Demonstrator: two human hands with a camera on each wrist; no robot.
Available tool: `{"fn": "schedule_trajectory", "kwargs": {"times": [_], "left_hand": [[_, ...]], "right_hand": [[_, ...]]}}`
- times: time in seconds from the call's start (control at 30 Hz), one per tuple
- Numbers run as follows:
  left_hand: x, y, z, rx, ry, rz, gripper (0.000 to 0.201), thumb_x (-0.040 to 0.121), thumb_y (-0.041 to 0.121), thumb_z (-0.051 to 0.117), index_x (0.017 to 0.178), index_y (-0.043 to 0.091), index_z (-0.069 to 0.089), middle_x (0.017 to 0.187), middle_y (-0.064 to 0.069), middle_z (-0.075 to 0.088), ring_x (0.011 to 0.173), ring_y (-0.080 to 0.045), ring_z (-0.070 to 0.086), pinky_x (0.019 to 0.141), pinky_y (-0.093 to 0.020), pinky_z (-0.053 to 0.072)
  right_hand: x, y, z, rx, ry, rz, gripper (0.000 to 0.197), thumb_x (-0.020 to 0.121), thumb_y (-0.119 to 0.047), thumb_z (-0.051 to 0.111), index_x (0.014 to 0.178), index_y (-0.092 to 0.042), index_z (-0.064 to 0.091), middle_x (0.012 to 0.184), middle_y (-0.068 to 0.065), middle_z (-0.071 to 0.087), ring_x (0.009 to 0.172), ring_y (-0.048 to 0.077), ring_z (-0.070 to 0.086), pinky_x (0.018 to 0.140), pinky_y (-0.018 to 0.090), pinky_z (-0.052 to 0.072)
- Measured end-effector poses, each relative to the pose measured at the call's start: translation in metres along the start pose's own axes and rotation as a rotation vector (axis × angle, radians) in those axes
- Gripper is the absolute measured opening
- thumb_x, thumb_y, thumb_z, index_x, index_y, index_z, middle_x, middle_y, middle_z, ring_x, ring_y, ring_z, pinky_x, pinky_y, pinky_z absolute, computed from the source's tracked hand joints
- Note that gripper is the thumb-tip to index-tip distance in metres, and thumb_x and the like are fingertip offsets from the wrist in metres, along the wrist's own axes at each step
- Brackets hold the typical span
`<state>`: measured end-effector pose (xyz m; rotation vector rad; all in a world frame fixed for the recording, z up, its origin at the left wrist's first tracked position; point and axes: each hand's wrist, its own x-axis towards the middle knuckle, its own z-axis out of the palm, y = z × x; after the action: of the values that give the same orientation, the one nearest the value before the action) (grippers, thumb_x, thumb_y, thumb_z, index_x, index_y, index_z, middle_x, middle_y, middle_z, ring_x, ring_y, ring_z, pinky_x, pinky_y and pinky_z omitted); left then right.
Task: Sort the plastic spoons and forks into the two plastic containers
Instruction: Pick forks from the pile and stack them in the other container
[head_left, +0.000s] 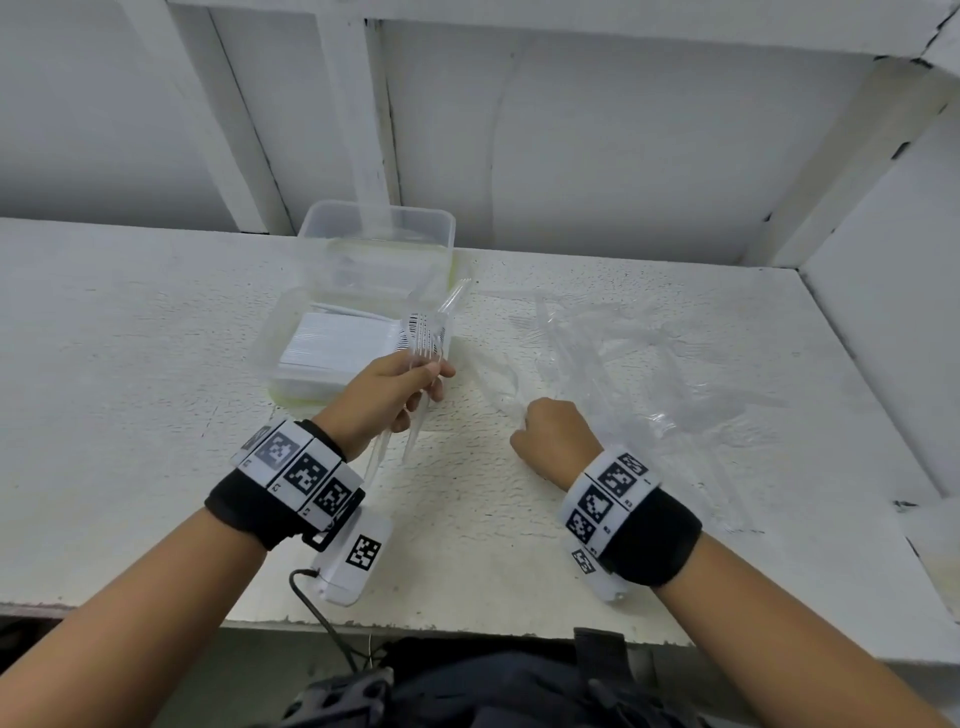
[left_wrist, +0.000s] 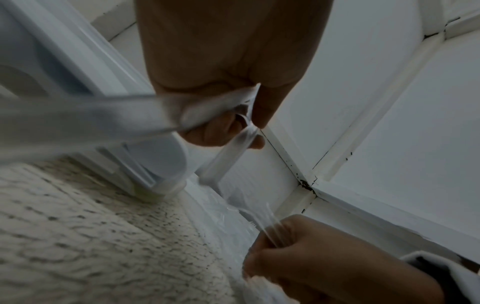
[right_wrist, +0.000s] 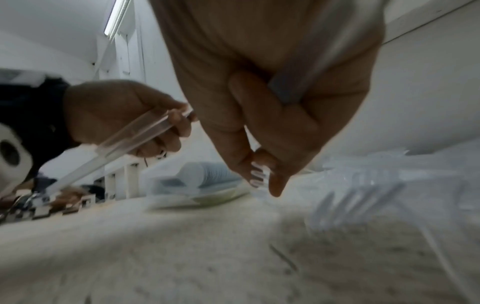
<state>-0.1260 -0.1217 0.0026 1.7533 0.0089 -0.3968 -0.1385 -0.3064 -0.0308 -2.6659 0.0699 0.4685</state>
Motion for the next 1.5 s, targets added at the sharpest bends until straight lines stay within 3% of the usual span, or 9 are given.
{"fn": "schedule_trajectory", "kwargs": {"times": [0.2,0.33,0.57,0.77,0.9,1.0,1.1,1.3,1.5], "left_hand": [[-0.006,0.000,-0.003,-0.054,-0.027,0.008,0.020,0.099,0.018,0.040,0.093,0.015,0.059,0.062,0.005,0.055,0.062,-0.010,0.054,0.056,-0.020,0.044],[-0.010,0.004,-0.004,-0.165,-0.089,-0.053,0.018,0.098,0.020,0.041,0.095,0.013,0.057,0.058,0.005,0.052,0.050,-0.011,0.049,0.045,-0.020,0.040],[-0.008,0.006,-0.001,-0.229,-0.127,-0.077,0.019,0.099,0.021,0.039,0.099,0.014,0.057,0.055,0.005,0.041,0.042,-0.007,0.031,0.038,-0.016,0.025],[-0.014,0.016,0.010,-0.323,-0.225,-0.056,0.034,0.091,0.051,0.045,0.087,0.017,0.044,0.055,0.003,0.032,0.036,-0.005,0.026,0.036,-0.013,0.018],[-0.018,0.024,0.016,-0.342,-0.329,-0.117,0.040,0.094,0.050,0.026,0.071,0.018,0.031,0.037,0.006,0.035,0.030,-0.002,0.024,0.033,-0.011,0.015],[-0.020,0.022,0.014,-0.365,-0.345,-0.082,0.038,0.088,0.055,0.031,0.083,0.018,0.039,0.045,0.007,0.036,0.032,-0.004,0.025,0.034,-0.011,0.017],[-0.020,0.017,0.015,-0.285,-0.302,-0.004,0.037,0.085,0.055,0.038,0.102,0.024,0.044,0.056,0.003,0.035,0.037,-0.006,0.025,0.036,-0.012,0.021],[-0.019,0.013,0.019,-0.287,-0.147,-0.011,0.025,0.099,0.033,0.036,0.104,0.010,0.044,0.075,-0.007,0.048,0.038,-0.009,0.039,0.035,-0.015,0.028],[-0.015,0.007,0.014,-0.216,-0.101,0.049,0.025,0.099,0.022,0.039,0.079,0.013,0.051,0.064,0.006,0.049,0.056,-0.003,0.052,0.057,-0.019,0.044]], "right_hand": [[-0.020,0.010,-0.041,0.107,0.246,-0.053,0.025,0.092,-0.018,0.046,0.068,-0.011,0.044,0.065,-0.001,0.047,0.059,0.014,0.044,0.050,0.021,0.034],[-0.029,0.018,-0.078,0.209,0.392,-0.178,0.015,0.093,-0.029,0.053,0.089,-0.016,0.058,0.080,-0.006,0.059,0.076,0.010,0.055,0.060,0.015,0.038],[-0.037,0.007,-0.111,0.463,0.169,-0.447,0.004,0.081,-0.019,0.070,0.079,-0.017,0.067,0.079,-0.013,0.066,0.072,-0.012,0.058,0.070,0.000,0.039],[-0.022,-0.012,-0.085,0.839,0.148,-0.470,0.009,0.084,-0.009,0.066,0.087,-0.017,0.063,0.073,0.000,0.059,0.039,0.001,0.039,0.036,0.013,0.028],[-0.015,-0.017,-0.072,0.932,0.192,-0.463,0.024,0.084,-0.010,0.067,0.097,-0.024,0.052,0.076,0.001,0.058,0.052,0.010,0.043,0.036,0.018,0.026],[-0.012,-0.021,-0.072,0.943,0.249,-0.446,0.034,0.084,-0.011,0.066,0.111,-0.021,0.047,0.083,0.000,0.056,0.049,0.000,0.046,0.037,0.016,0.030],[-0.010,-0.021,-0.073,0.950,0.220,-0.469,0.014,0.085,-0.007,0.064,0.094,-0.016,0.059,0.079,-0.001,0.056,0.038,0.002,0.038,0.036,0.017,0.027],[-0.008,-0.015,-0.074,0.917,0.195,-0.487,0.013,0.085,-0.008,0.064,0.080,-0.019,0.060,0.075,-0.013,0.061,0.062,-0.002,0.054,0.037,0.018,0.039],[-0.009,-0.002,-0.084,0.909,0.138,-0.510,0.014,0.089,-0.009,0.060,0.081,-0.020,0.058,0.084,-0.002,0.070,0.082,0.006,0.063,0.038,0.022,0.043]]}}
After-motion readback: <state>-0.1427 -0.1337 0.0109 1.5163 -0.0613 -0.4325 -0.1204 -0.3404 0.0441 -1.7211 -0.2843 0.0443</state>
